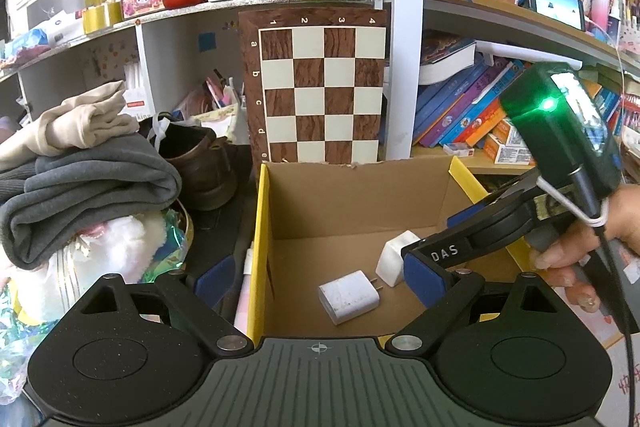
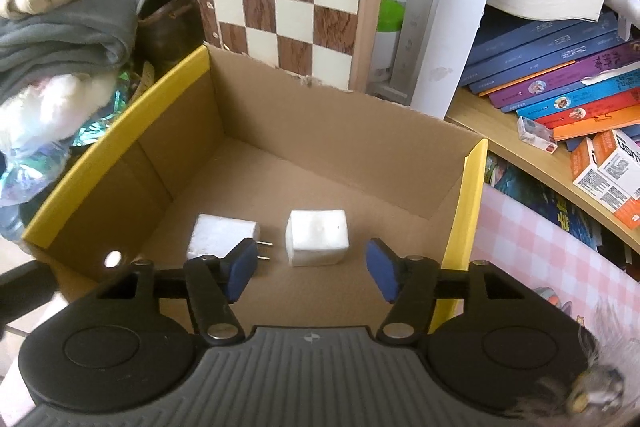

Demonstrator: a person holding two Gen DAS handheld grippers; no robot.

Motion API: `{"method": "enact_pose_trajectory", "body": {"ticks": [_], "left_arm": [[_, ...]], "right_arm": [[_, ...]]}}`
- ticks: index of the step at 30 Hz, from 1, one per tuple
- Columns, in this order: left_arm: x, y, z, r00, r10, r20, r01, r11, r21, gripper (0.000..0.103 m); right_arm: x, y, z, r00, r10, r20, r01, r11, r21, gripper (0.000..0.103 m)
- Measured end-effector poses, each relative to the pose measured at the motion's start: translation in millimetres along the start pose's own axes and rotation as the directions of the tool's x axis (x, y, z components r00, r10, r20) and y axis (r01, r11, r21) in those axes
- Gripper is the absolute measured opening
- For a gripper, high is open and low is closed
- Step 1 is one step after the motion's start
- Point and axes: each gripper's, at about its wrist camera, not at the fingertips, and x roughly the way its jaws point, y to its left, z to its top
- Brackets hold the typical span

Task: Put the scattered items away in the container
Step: 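Lift both grippers out of the box and back away from it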

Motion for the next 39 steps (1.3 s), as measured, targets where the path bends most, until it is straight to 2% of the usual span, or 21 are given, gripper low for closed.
{"method": "enact_pose_trajectory", "body": {"ticks": [4, 9, 16, 32, 39], "left_arm": [[-1, -2, 0, 1.0, 0.01, -0.005, -0.01, 1.0, 0.004, 0.099], [-3, -3, -2, 1.0, 0.022, -0.018, -0.022, 1.0, 0.01, 0.099], [-2, -1, -5, 0.998, 0.044, -0.041, -0.044, 0.999, -0.002, 0.1], [-16, -12, -4, 0.999, 0.038, -0.008, -0.038, 0.999, 0.007, 0.1], [-14, -19, -13, 0.998, 0.046, -0.04, -0.046, 0.999, -0.008, 0.1]], "right_arm": [[-17, 2, -2, 1.0, 0.011, 0.026, -0.011, 1.0, 0.0, 0.069], [-39, 0, -7, 0.998, 0.014, 0.06, -0.016, 1.0, 0.021, 0.085], [-59, -3, -20, 0.997, 0.024, 0.068, -0.026, 0.999, 0.037, 0.088], [-92, -4, -59, 0.99, 0.004, 0.142, -0.016, 0.996, 0.084, 0.088], [-101, -9, -74, 0.986, -0.006, 0.167, -0.014, 0.993, 0.116, 0.098]]}}
